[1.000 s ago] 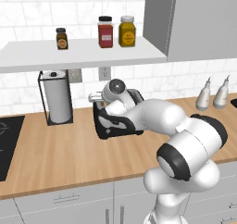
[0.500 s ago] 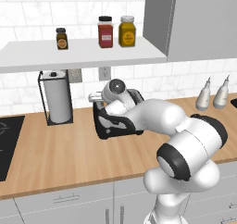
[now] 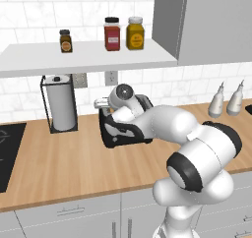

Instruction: Start the toaster. Once the lever pops up, take the bread to the plate on the dining counter.

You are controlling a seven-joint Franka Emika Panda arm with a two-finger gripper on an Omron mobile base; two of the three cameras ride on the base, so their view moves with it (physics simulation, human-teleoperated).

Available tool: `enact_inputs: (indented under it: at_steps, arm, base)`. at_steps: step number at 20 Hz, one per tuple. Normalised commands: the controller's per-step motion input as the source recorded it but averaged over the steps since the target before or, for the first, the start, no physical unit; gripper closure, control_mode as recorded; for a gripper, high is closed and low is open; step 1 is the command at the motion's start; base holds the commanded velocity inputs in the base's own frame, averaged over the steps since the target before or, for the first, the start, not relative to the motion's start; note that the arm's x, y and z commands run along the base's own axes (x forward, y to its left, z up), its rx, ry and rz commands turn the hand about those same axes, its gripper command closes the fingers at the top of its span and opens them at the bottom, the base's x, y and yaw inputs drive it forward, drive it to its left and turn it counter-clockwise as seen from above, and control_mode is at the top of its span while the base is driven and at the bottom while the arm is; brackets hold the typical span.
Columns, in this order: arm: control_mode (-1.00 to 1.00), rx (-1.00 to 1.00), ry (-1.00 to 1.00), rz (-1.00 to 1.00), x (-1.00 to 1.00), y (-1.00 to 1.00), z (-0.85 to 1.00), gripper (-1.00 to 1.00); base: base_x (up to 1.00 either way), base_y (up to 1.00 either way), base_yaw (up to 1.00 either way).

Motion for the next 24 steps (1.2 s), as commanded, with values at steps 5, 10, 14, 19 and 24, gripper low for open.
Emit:
enact_inputs:
  at_steps: [5,10,14,19,24]
  arm:
    - [-1.0,0.0,0.0,0.0,0.0,0.0,0.0,-1.0]
    - [-1.0,0.0,0.0,0.0,0.0,0.0,0.0,-1.0]
    - [-1.0,0.0,0.0,0.0,0.0,0.0,0.0,-1.0]
    - [-1.0,0.0,0.0,0.0,0.0,0.0,0.0,-1.0]
    - [-1.0,0.0,0.0,0.0,0.0,0.0,0.0,-1.0]
  base:
    - [0.0,0.0,0.0]
    - [0.0,0.0,0.0]
    - [0.0,0.0,0.0]
    - [0.0,0.0,0.0]
    - [0.0,0.0,0.0]
